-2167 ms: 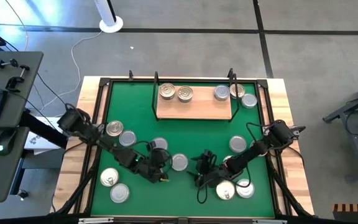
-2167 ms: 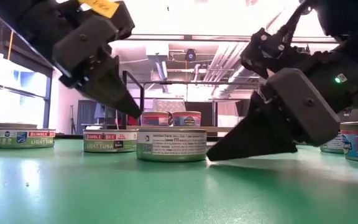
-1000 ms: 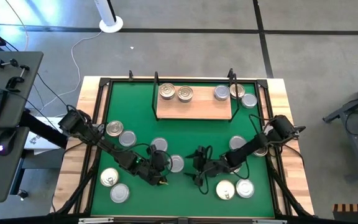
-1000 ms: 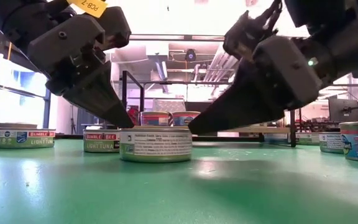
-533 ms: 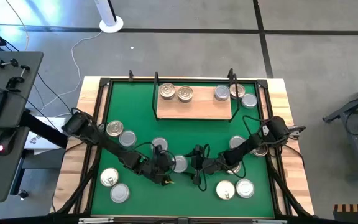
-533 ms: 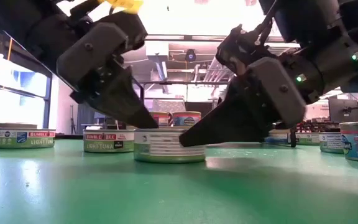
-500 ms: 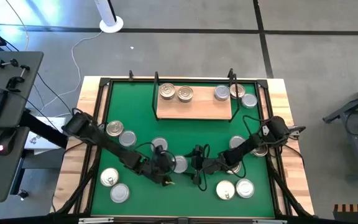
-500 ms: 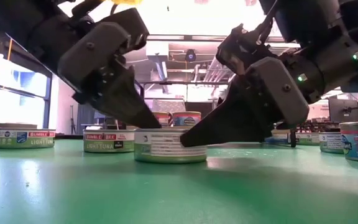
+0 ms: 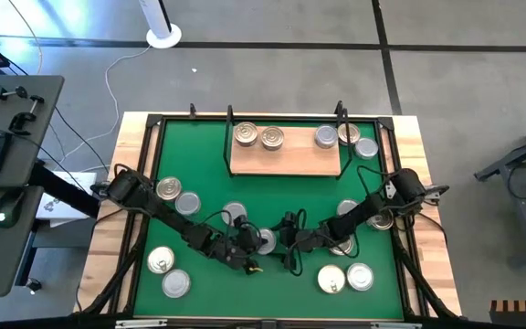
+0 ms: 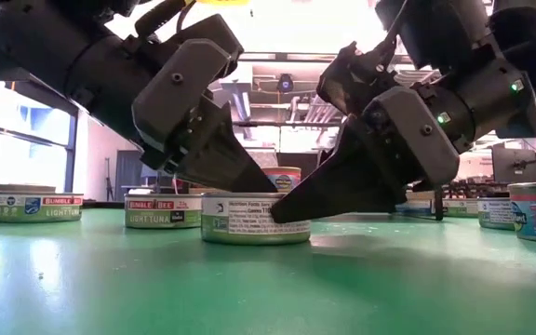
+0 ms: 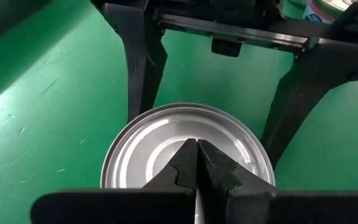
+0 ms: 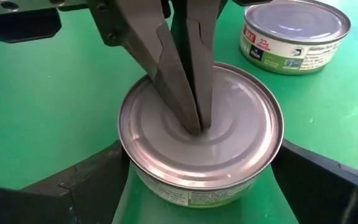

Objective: Stack canned seafood by type on shelf
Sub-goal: Put the green tuna can on the shelf

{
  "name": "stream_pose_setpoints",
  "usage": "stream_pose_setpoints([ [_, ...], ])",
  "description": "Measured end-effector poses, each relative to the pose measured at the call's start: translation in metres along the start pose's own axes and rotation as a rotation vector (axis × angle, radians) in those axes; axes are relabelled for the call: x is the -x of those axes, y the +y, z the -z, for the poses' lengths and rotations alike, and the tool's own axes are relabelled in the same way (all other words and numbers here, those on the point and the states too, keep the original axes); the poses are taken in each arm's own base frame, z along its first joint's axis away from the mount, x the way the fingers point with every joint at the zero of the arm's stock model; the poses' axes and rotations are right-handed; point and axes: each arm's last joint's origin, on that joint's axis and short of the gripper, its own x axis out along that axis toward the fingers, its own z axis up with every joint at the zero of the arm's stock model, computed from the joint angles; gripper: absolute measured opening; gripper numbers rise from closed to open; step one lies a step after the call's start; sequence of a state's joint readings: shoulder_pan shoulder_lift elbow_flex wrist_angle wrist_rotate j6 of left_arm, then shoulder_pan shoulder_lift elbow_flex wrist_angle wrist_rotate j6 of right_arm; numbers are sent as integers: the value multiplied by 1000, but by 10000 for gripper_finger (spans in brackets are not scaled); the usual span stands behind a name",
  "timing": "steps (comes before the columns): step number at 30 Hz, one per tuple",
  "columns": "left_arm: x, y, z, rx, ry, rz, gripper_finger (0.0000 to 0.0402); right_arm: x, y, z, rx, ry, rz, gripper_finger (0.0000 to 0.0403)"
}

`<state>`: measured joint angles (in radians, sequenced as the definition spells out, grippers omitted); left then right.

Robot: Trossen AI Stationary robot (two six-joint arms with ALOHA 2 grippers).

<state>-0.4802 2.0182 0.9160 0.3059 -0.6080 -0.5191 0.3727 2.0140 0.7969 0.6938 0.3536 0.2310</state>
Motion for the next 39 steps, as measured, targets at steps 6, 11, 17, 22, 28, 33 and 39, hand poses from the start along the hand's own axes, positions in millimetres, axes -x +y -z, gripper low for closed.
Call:
stream_pose_setpoints([
  [6,-1,0,-1,-5,-9,7,0,-1,-1,-1,22,-9,17,378],
  [11,-3,2,-3,-3,-21,8,0,-2,-6,-2,19,-13,44,397],
  [17,-6,5,-5,-7,-23,8,0,-4,-10,-4,29,-25,55,399],
  [22,-6,5,-5,-8,-23,7,0,-5,-13,-5,48,-22,29,399],
  [28,-5,4,-6,-27,-33,20,0,-7,-17,-6,127,-11,-51,399],
  [33,0,2,-15,-55,-66,61,0,-8,-20,-5,123,7,-61,394],
  [39,34,-3,-43,-33,-105,169,0,-7,-20,-2,67,16,-16,382],
])
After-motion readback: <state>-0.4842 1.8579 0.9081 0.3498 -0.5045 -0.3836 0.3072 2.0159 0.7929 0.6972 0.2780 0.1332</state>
